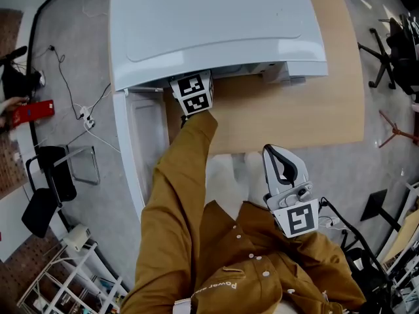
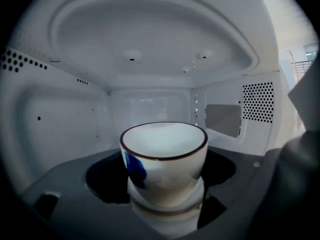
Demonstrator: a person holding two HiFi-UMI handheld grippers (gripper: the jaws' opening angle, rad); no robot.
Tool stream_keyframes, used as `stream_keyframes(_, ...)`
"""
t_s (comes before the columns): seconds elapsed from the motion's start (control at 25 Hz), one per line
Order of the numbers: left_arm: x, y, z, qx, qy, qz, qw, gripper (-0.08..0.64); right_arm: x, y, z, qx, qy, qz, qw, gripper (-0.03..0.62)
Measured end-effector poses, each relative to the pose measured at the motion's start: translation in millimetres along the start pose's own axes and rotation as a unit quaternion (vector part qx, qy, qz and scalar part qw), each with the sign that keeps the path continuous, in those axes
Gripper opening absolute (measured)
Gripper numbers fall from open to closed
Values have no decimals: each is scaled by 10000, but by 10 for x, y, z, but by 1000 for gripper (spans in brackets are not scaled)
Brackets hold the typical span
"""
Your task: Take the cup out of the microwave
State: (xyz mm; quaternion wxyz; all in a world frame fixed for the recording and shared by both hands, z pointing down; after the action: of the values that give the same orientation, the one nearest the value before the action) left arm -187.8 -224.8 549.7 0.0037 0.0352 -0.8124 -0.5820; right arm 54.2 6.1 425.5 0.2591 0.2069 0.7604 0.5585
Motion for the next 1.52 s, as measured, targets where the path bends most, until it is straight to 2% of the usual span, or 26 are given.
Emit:
stream_keyframes(0.4,-59,10,98,-59,141,72,9999,391,-57,-16,1,-3,-24,90,10000,6)
stream_keyframes(0.76,-120,-95,444,-297,333,-108,9989,391,-107,-71,-57,-85,-49,214,9997,6)
stream_keyframes(0.96,-221,-48,793,-212,372,43,9991,391,-92,-180,-112,-209,-133,221,9994,6)
stream_keyframes(1.2,-469,-114,1371,-164,602,22,9981,391,-120,-369,-149,-419,-264,339,9982,6)
stream_keyframes(1.52,-640,-600,2096,-206,815,95,9964,391,-211,-701,-163,-862,-266,541,9945,6)
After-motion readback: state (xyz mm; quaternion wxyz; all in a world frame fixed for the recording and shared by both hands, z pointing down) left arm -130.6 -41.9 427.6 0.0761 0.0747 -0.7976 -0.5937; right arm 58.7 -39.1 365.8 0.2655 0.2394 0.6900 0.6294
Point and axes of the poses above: the fingertips, and each gripper's own axes: z backward along the fingers, x to its left, y out of its underside, the point moved 8 cm from there along z, backward along the fingers
